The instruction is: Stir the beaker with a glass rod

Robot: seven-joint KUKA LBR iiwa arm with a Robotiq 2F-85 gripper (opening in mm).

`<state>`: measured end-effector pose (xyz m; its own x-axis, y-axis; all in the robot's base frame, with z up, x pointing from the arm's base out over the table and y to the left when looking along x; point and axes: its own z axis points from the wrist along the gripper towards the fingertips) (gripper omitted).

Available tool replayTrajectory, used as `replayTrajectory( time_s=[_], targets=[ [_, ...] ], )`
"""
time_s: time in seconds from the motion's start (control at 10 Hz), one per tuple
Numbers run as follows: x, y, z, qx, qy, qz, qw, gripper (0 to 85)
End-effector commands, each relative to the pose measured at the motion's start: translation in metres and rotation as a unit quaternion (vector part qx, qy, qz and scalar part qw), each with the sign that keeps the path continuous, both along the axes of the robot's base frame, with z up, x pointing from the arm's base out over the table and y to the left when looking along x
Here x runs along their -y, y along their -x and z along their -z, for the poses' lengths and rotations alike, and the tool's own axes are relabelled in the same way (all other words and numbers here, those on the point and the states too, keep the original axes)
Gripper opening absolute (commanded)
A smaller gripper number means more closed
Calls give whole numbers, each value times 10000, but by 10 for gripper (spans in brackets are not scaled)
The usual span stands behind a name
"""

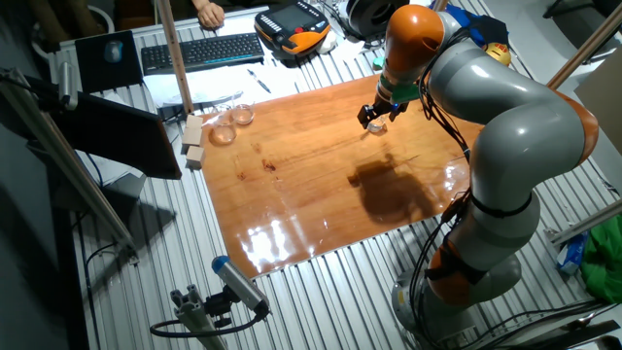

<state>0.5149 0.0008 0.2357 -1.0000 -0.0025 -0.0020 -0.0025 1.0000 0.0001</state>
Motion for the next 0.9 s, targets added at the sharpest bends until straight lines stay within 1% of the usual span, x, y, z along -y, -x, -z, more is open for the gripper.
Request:
replayTrajectory(
  time_s=[0.0, 0.5, 0.7, 0.8],
  targets=[
    [0, 0, 0, -261, 9, -13, 9997, 0],
    [1, -4, -25, -253, 24, -13, 9997, 0],
    [6, -15, -30, -215, 24, 18, 9998, 0],
    [13, -36, -38, -200, 40, 34, 9998, 0]
  ],
)
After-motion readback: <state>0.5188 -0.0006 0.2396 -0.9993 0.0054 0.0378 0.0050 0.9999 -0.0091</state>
